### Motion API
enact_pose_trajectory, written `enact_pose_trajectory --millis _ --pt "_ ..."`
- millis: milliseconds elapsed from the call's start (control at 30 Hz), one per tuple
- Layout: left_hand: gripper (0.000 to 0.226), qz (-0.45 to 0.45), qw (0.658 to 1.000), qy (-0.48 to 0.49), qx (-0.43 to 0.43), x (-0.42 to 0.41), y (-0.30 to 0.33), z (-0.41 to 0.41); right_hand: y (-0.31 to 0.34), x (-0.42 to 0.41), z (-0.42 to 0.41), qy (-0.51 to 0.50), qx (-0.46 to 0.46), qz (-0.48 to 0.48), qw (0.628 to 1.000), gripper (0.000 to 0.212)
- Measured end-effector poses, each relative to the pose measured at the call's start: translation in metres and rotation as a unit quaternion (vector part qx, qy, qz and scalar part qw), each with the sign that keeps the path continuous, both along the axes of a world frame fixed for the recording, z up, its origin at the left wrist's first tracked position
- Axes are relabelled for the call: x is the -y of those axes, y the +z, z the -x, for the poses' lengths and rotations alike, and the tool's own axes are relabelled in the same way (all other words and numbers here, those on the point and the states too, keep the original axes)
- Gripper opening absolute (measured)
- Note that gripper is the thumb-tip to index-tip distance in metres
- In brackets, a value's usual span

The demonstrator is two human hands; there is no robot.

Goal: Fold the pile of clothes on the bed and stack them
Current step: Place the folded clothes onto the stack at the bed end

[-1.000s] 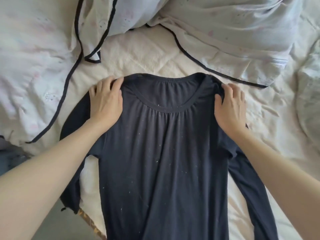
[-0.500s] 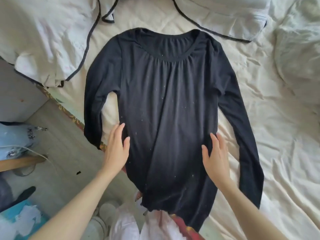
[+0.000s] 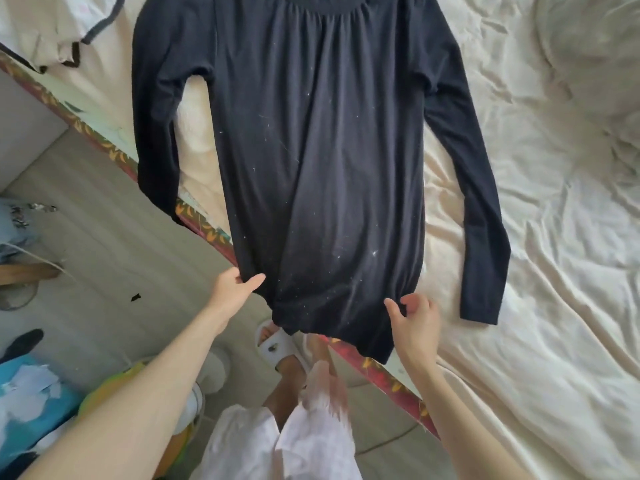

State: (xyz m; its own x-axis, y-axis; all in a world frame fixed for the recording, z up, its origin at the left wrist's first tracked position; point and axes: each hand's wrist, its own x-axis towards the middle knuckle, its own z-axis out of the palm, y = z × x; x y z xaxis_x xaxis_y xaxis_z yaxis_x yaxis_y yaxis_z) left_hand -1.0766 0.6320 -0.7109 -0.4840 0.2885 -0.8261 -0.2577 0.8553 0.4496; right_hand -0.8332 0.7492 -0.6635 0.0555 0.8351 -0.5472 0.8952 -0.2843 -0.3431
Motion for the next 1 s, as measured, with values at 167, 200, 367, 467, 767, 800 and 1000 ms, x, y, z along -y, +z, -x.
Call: enact_pose_trajectory --millis 167,200,367,467,767,800,1000 --pt "0.02 -0.034 0.996 0.077 -0.024 0.028 0.01 -0.005 0.001 -0.003 -0.005 -0.062 -0.048 0.011 0.997 0.013" --pt "0.021 -0.042 0.995 0.092 -0.028 0.033 0.014 -0.002 0.004 -0.004 -0.007 -0.099 -0.067 0.019 0.993 0.011" --pt "0.029 -0.05 0.988 0.116 -0.086 0.051 0.029 0.009 0.01 -0.008 -0.025 -0.263 -0.142 0.077 0.951 0.01" --pt "0.026 -0.045 0.987 0.115 -0.1 0.055 0.034 0.014 0.013 -0.007 -0.032 -0.256 -0.129 0.058 0.956 0.012" --pt "0.024 -0.053 0.971 0.217 -0.081 0.058 0.038 0.026 0.017 -0.028 -0.054 -0.2 -0.089 -0.035 0.975 0.025" --pt "0.025 -0.052 0.974 0.207 -0.074 0.056 0.038 0.022 0.019 -0.026 -0.056 -0.187 -0.105 -0.013 0.977 0.034" --pt "0.029 -0.05 0.997 0.042 -0.031 0.066 0.054 0.004 0.023 -0.022 -0.059 -0.218 -0.138 0.148 0.955 0.025"
